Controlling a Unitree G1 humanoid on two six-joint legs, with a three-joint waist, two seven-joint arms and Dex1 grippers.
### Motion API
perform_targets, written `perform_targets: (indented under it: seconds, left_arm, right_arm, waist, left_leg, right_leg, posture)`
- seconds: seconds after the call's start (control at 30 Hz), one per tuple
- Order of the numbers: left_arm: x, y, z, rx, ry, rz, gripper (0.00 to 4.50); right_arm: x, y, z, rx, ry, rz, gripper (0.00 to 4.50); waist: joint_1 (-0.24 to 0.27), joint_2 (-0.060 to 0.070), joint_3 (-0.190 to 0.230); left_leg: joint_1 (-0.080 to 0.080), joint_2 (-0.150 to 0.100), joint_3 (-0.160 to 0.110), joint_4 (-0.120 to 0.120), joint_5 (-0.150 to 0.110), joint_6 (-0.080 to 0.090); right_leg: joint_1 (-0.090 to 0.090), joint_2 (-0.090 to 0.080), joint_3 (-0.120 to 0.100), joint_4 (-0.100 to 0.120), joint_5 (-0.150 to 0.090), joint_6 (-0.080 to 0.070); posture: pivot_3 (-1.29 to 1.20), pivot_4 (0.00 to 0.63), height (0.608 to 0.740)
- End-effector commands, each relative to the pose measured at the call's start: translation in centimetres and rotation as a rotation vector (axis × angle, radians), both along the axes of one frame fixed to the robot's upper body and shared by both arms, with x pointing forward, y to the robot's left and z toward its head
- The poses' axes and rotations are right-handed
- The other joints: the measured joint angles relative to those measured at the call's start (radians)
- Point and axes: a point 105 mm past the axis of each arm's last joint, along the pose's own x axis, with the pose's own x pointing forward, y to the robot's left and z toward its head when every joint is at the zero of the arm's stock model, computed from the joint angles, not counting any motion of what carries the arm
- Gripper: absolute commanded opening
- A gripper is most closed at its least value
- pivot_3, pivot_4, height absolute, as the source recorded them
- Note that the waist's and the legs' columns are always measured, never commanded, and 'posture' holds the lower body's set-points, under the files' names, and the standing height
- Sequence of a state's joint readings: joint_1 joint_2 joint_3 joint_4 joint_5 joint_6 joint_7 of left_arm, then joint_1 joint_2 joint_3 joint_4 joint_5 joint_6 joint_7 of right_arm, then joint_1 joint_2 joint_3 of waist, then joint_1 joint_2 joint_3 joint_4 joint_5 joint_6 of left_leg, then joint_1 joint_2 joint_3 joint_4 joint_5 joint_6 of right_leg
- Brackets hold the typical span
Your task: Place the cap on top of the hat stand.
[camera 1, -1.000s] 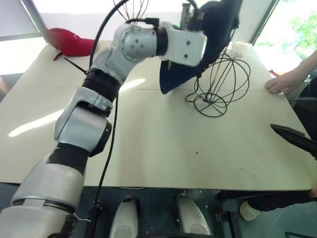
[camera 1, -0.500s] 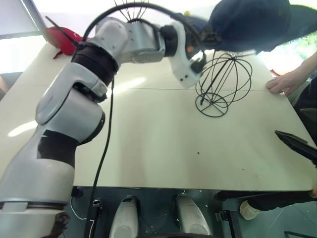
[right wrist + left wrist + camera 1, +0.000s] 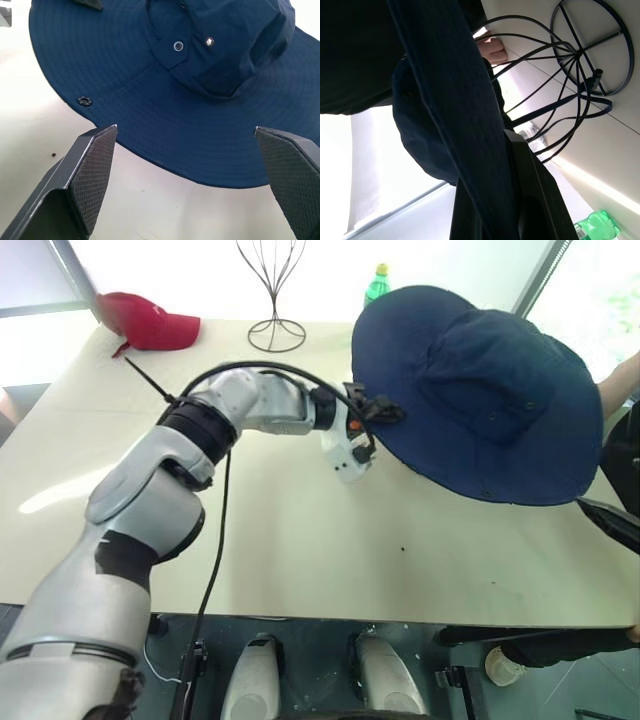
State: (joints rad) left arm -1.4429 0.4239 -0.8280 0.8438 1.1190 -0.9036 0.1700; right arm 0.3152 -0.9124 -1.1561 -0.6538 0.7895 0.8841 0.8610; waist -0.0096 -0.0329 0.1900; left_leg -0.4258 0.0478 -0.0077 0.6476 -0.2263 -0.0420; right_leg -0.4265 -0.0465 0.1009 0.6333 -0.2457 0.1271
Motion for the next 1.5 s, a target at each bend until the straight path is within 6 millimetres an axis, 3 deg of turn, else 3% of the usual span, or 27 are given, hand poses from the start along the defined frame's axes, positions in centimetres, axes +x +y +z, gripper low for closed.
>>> perform_targets:
  seconds: [0.03,0.1,0.2,0.33,0.57,0.87,1.17,1.3,1.5]
  left_arm:
    - [-0.8,0.2,0.4,-0.04,0.04,-0.021,0.05]
    - [-0.8,0.5,0.1,-0.069,0.12,0.005,0.05]
    - [-0.8,0.4,1.7,-0.212,0.278,0.036,0.05]
    - [-1.1,0.4,2.4,-0.219,0.29,0.037,0.05]
    - [-1.6,1.1,-0.9,-0.06,0.171,0.004,0.05]
    - [-1.1,1.8,-5.7,-0.012,0.266,0.045,0.05]
    - [-0.8,1.6,-5.7,-0.037,0.28,0.058,0.05]
    - [-0.9,1.8,-5.2,-0.051,0.294,0.052,1.27]
    - [-1.2,2.8,-4.9,-0.045,0.293,0.041,4.49]
  right_arm:
    - [-0.3,-0.4,0.6,-0.02,-0.032,-0.021,4.5]
    - [-0.3,-0.6,0.6,-0.021,-0.033,-0.028,4.5]
    - [-0.3,-1.2,1.0,-0.019,-0.047,-0.051,4.5]
    - [-0.5,-1.8,1.2,-0.019,-0.045,-0.068,4.5]
    - [-0.7,-2.8,1.4,-0.034,-0.036,-0.099,4.5]
    - [-0.6,-2.6,1.2,-0.052,-0.032,-0.097,4.5]
    - [-1.0,-2.9,0.8,-0.062,-0.009,-0.107,4.5]
    - [-0.8,-3.2,0.6,-0.068,0.0,-0.112,4.5]
    - [-0.2,-2.9,0.5,-0.066,0.004,-0.091,4.5]
  waist:
    - [-0.001,0.001,0.0]
    - [-0.003,0.001,-0.001]
    - [-0.002,0.001,0.0]
    - [-0.001,0.001,-0.001]
    - [-0.004,0.002,-0.001]
    - [-0.001,0.002,-0.001]
    - [-0.001,0.002,-0.001]
    - [-0.002,0.002,-0.001]
    - [-0.002,0.002,-0.001]
  left_leg:
    - [0.0,0.0,0.0,0.0,0.0,0.0]
    - [0.0,0.0,0.0,0.0,0.0,0.0]
    - [0.0,0.0,0.0,0.0,0.0,0.0]
    - [0.0,0.0,0.0,0.0,0.0,0.0]
    - [0.001,0.0,0.0,0.0,0.0,0.0]
    - [0.001,0.0,0.0,0.0,0.0,0.0]
    - [0.001,0.0,0.0,0.0,0.0,0.0]
    - [0.001,0.0,0.0,0.0,0.0,0.0]
    - [0.001,0.0,0.0,0.0,0.0,0.0]
  right_leg:
    - [0.0,0.0,0.0,0.0,0.0,0.0]
    - [0.0,0.0,0.0,0.0,0.0,0.0]
    - [0.0,0.0,0.0,0.0,0.001,0.0]
    - [0.0,0.0,0.0,0.0,0.001,0.0]
    - [0.001,0.0,0.0,0.0,0.001,0.001]
    - [0.001,0.0,0.0,0.0,0.001,0.001]
    - [0.001,0.0,0.0,0.0,0.001,0.001]
    - [0.001,0.0,0.0,0.0,0.001,0.001]
    - [0.001,0.0,0.0,0.0,0.002,0.001]
  posture:
    - [0.0,0.15,0.739]
    - [0.0,0.15,0.739]
    - [0.0,0.15,0.739]
    - [0.0,0.15,0.739]
    - [0.0,0.15,0.739]
    - [0.0,0.15,0.739]
    - [0.0,0.15,0.739]
    - [0.0,0.15,0.739]
    - [0.0,0.15,0.739]
